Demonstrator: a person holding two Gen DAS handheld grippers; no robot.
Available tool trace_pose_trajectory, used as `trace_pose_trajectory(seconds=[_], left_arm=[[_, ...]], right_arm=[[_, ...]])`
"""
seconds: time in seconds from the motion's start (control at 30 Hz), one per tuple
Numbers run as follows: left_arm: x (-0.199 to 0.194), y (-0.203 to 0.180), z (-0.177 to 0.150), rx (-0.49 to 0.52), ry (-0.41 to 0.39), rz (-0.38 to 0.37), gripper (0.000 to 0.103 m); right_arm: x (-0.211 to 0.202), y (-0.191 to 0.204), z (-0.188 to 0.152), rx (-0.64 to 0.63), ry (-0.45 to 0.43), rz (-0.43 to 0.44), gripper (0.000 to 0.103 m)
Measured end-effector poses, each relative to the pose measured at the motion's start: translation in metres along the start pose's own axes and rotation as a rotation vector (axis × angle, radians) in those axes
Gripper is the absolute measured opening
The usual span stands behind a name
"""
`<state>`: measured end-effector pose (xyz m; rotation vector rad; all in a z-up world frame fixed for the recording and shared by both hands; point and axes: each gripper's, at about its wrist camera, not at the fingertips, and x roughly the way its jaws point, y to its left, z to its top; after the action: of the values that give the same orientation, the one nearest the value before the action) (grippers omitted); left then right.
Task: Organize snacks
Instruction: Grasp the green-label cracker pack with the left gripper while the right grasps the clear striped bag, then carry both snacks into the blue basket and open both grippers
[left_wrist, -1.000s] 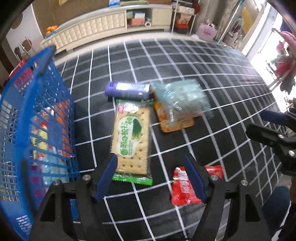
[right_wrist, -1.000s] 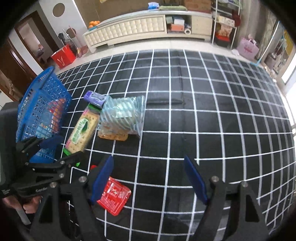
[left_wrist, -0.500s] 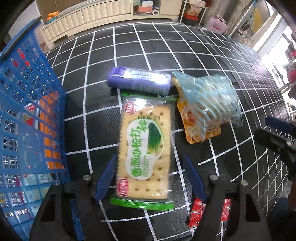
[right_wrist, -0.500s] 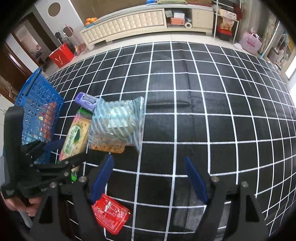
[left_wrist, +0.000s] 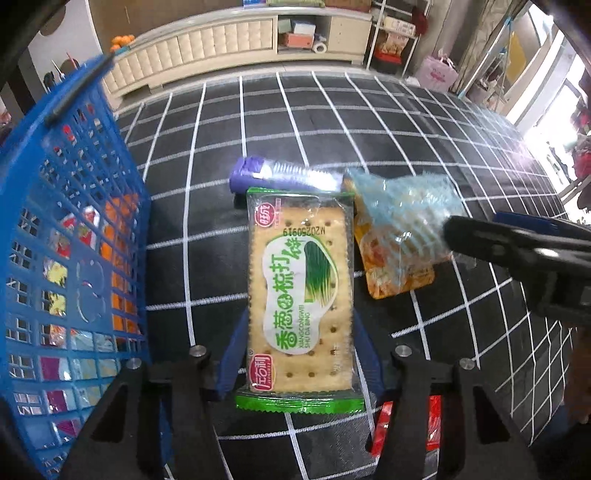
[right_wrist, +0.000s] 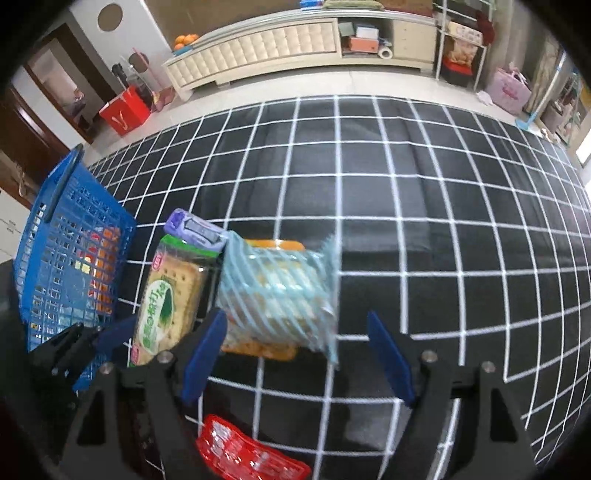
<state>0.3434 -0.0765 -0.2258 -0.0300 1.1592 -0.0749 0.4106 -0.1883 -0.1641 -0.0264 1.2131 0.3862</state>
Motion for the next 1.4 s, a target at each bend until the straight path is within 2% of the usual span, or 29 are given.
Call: trace_pose_trajectory(seconds=[0.33,0.43,0.47,0.57,0.73,0.9,1.17,1.4], left_arm=[[-0.006,-0.001,0.011,-0.020,-0.021,-0.002,0.052],[-0.003,-0.004,0.010,-0.014,-0.025,0.001,0.052],[-0.003,-0.005,0.009,-0.013,-0.024,-0.002,0.052],[0.001,-0.012,0.009,-0.010,-0.024,-0.009,0.052],[-0.012,-0.021,-0.001,0.006,-0.042,-0.020,0.052],[-0.038,-0.025,-0.006,0.026,-0.083,-0.029,0.052],[-0.102,-0.011,-0.016,0.032,-0.190,-0.035,0.052],[-0.151,0.018,-0.024,0.042,-0.259,-0.019,0.052]], right_arm=[[0.027,0.017,0.010,-0.065,0.027,-0.037,0.082],[0.022,0.014,0.005,-0.066,0.005,-0.031,0.073],[0.019,0.011,0.003,-0.064,-0.002,-0.045,0.068],[0.012,0.005,-0.008,-0.044,0.005,-0.032,0.064],[-0.011,-0.005,-0.025,-0.011,-0.011,-0.028,0.062],[-0.056,-0.001,-0.036,-0.002,-0.077,-0.032,0.062],[-0.123,0.037,-0.045,-0.056,-0.190,-0.045,0.062],[-0.156,0.080,-0.044,-0.108,-0.261,-0.021,0.062]])
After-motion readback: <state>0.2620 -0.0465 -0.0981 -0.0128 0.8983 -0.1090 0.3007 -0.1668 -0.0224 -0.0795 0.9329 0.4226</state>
